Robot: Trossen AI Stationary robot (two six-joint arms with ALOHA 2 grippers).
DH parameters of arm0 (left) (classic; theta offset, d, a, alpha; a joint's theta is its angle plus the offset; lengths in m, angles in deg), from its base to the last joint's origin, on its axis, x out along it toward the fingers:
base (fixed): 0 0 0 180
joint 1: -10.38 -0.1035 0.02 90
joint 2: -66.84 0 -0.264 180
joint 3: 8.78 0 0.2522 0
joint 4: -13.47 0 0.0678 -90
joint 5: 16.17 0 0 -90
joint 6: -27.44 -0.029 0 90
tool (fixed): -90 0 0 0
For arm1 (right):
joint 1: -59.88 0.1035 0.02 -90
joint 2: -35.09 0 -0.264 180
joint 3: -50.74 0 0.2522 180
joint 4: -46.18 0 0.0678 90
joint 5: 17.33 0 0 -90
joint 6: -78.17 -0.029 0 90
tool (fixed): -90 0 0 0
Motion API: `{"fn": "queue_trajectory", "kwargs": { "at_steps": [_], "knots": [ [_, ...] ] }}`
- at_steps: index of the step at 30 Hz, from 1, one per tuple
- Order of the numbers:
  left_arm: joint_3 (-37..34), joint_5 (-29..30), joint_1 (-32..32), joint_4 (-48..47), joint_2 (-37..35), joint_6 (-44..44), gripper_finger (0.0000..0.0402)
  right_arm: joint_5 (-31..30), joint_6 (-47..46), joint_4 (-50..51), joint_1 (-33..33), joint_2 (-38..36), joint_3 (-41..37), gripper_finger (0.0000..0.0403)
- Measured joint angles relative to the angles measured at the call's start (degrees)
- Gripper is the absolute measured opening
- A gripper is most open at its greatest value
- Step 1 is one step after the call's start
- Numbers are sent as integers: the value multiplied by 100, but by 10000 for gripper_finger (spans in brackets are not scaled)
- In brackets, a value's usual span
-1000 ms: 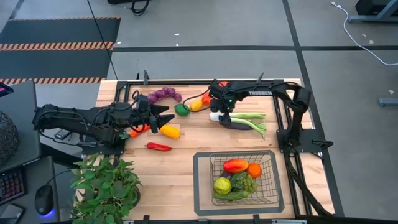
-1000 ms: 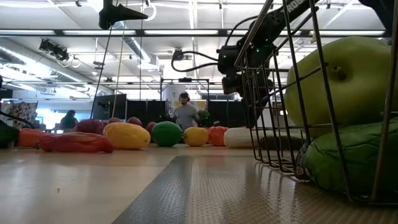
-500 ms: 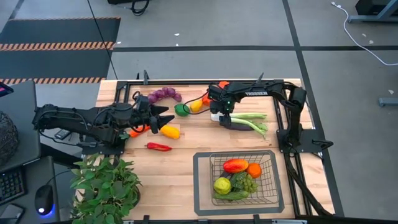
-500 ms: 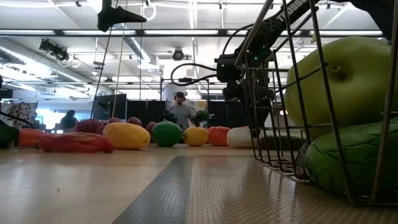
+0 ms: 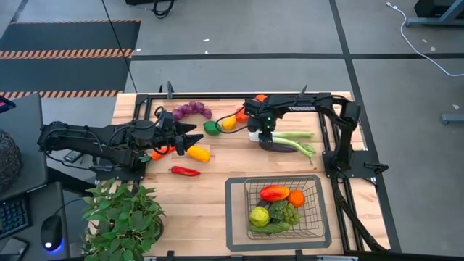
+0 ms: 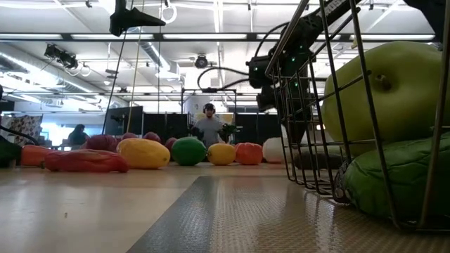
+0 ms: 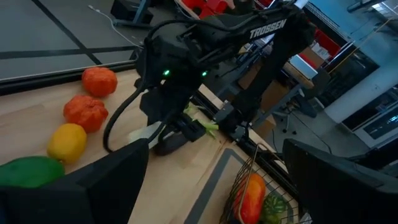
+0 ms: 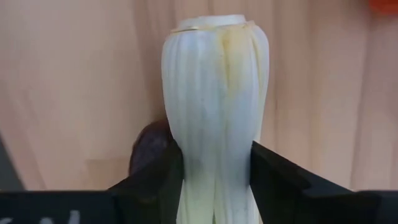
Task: Build produce basket
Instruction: Put the celery into the wire basket
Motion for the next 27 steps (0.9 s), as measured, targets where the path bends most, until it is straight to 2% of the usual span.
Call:
{"fn": "queue_trajectory", "kwargs": {
  "at_steps": [7,12,20,27],
  "knots": [
    [0,0,-2,-8,2,2,376,108,0,341,-11,-651,2,158],
    [0,0,-1,-11,2,2,376,294,-67,1004,-5,-1213,6,155],
    [0,0,0,-11,2,2,376,803,-999,2286,158,-2125,115,154],
    [0,0,-2,-13,4,-31,376,1580,-2291,2524,792,-2283,874,154]
  ]
}}
